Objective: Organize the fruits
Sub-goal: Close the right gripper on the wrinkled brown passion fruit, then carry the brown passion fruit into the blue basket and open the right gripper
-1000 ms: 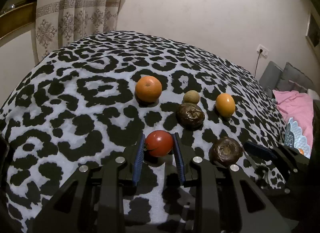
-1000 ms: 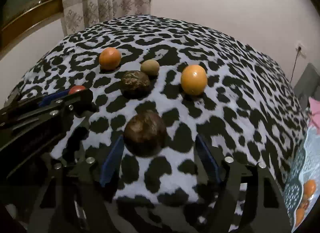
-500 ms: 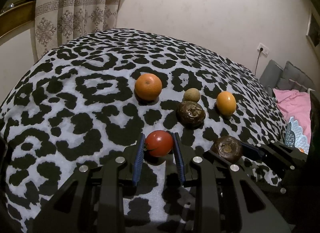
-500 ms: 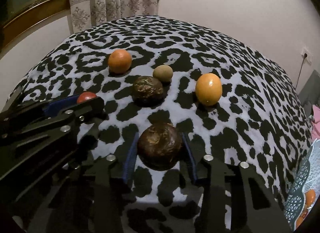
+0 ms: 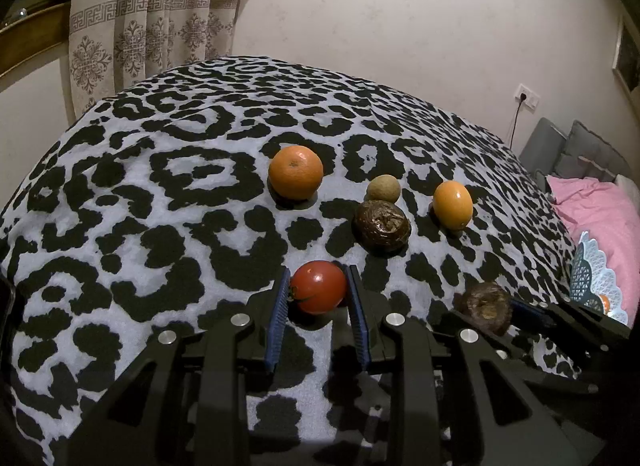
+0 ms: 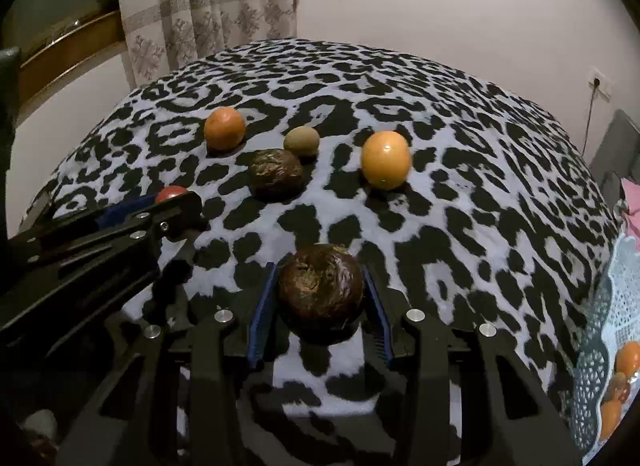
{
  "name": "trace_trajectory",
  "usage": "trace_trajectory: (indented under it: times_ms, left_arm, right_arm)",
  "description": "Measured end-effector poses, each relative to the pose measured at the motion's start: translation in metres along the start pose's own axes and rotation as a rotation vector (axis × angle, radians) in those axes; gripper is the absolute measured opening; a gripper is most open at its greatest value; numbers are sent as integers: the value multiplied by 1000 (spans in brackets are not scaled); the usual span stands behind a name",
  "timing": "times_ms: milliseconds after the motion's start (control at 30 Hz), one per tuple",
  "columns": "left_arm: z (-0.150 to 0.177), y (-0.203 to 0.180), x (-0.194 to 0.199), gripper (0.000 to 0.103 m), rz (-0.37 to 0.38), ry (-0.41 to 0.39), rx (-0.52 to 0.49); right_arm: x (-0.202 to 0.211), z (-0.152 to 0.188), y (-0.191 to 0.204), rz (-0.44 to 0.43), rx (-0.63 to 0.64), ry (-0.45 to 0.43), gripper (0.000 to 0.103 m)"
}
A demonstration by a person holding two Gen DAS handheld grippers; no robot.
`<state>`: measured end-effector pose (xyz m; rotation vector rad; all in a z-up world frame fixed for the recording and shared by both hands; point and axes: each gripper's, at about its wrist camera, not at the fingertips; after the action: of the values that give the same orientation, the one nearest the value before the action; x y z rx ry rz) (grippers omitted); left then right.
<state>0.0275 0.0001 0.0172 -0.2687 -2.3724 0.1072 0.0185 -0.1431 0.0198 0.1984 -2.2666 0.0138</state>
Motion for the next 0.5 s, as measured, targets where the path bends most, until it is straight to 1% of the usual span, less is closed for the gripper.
trace_trajectory:
  times_ms: [500]
  left_arm:
    - [1, -1, 0, 28, 2, -3, -8]
  right_arm:
    - [36, 6, -14, 2, -73, -62, 43]
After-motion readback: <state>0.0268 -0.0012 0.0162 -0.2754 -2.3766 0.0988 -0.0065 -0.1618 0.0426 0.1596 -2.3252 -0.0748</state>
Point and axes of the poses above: each gripper's, at about its wrist camera, not at the fingertips, and x roughly against the way its jaws point, y to its left, z to its underside, and after that the axes turned 5 degrees about -x, right-handed
